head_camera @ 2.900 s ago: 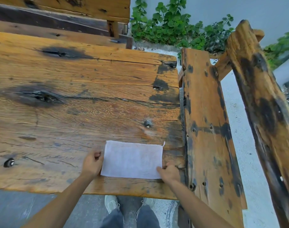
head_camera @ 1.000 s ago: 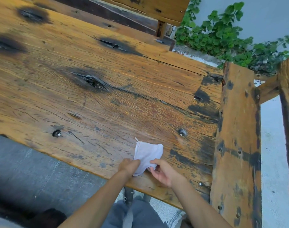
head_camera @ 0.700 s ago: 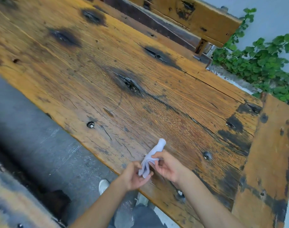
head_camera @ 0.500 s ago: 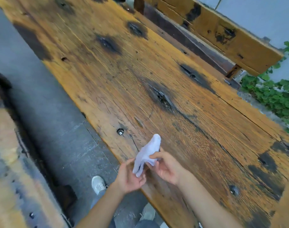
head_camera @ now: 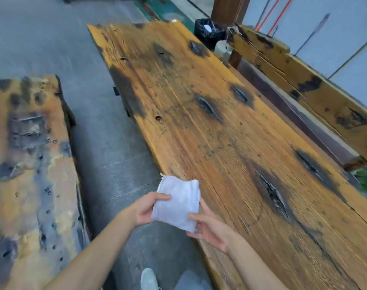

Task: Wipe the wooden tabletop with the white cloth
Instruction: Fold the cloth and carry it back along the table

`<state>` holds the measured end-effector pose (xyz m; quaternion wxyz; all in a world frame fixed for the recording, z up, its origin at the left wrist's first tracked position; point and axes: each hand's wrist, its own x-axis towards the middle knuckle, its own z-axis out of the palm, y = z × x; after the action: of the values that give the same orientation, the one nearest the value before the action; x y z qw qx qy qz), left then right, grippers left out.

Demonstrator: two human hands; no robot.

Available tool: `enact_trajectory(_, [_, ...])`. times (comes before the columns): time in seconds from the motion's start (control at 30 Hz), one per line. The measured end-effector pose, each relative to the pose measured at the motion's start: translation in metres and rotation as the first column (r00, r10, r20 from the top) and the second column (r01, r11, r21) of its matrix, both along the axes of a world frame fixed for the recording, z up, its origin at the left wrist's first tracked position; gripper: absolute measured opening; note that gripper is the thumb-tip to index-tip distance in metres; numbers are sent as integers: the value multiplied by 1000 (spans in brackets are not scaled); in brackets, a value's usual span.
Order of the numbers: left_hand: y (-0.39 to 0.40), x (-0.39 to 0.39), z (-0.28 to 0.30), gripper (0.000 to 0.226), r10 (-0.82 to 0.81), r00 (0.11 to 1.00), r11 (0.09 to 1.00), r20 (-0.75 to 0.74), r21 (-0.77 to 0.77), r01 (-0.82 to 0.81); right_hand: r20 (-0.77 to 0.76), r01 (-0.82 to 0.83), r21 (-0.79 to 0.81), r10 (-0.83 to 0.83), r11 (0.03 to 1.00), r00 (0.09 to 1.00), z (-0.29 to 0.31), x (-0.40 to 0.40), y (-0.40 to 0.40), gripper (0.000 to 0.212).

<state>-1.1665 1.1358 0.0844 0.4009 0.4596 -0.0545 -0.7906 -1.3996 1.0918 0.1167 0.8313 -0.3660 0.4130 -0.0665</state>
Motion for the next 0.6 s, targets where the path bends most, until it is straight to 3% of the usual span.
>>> enact_trajectory(0.17, [-43,61,15,32,27,999,995,-34,-92,-30,42,175,-75,-172,982,984,-8,77,-52,45])
enact_trajectory(0.33, [-110,138,10,36,55,998,993,-15,-101,-56,-63,329,-110,-337,938,939,-26,164,-137,48])
enact_trajectory(0.4, [-141,170,3,41,89,996,994,-27,-65,-90,-176,321,-123,-339,939,924,-28,220,-171,52])
enact_trajectory(0.47, [-165,195,7,44,137,990,990,-40,-28,-138,-353,288,-234,-357,928,865,-34,263,-198,43])
enact_trajectory(0.5, [-175,204,6,45,154,987,987,-53,-26,-156,-378,297,-291,-395,909,838,-35,278,-207,33])
enact_trajectory(0.6, [-209,246,-1,53,238,971,971,21,-1,-238,-309,272,-243,-340,931,888,-42,327,-245,21])
